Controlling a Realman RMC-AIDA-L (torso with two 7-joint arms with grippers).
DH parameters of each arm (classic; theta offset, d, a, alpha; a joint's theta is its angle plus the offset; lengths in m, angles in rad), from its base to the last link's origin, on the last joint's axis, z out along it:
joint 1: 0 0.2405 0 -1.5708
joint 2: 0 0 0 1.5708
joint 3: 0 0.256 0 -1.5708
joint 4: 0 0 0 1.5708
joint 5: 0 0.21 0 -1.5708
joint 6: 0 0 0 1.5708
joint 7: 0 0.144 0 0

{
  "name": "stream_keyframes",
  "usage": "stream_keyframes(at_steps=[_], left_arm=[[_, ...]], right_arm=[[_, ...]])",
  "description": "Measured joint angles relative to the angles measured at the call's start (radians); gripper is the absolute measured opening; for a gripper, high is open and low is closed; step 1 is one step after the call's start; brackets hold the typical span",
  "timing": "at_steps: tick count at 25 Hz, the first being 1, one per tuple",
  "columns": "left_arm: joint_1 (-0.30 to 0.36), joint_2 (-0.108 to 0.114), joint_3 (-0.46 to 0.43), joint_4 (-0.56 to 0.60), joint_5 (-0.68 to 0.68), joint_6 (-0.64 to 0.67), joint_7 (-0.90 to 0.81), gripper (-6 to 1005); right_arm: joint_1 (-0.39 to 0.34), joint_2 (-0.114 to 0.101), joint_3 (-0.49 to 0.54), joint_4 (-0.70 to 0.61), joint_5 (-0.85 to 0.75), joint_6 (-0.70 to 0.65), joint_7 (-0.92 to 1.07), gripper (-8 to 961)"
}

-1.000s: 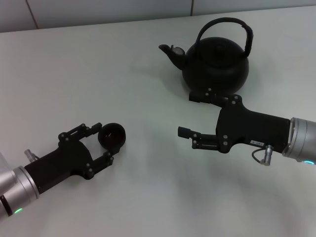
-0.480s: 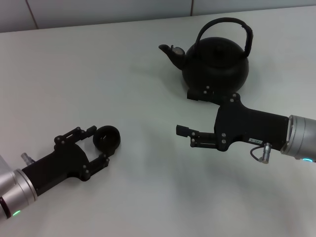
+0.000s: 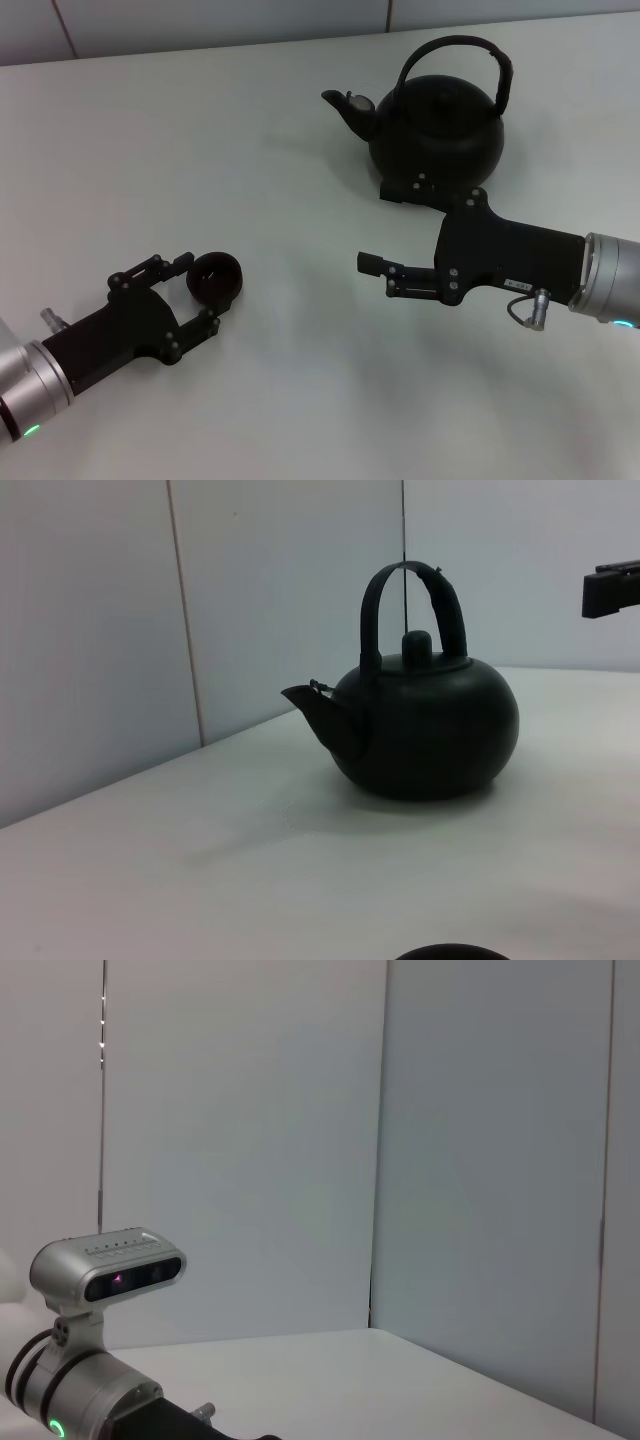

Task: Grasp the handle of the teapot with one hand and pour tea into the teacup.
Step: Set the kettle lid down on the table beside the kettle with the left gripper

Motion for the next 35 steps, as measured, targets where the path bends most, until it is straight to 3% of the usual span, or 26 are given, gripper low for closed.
stream_keyframes(at_steps=[17, 31, 35], left_arm=[[0.0, 0.004, 0.01, 0.002, 0.006, 0.02, -0.01, 732], [0.009, 0.007, 0.02, 0.025, 0.007, 0.046, -0.043, 847], [0.064, 0.012, 0.035, 0.091, 0.008, 0.095, -0.088, 859]], right_arm=[[0.0, 0.0, 0.0, -0.001, 0.0, 0.0, 0.004, 827], [0.0, 0.002, -0.001, 0.002, 0.0, 0.0, 0.002, 829], [-0.001, 0.002, -0.002, 0.002, 0.0, 0.0, 0.001, 827]])
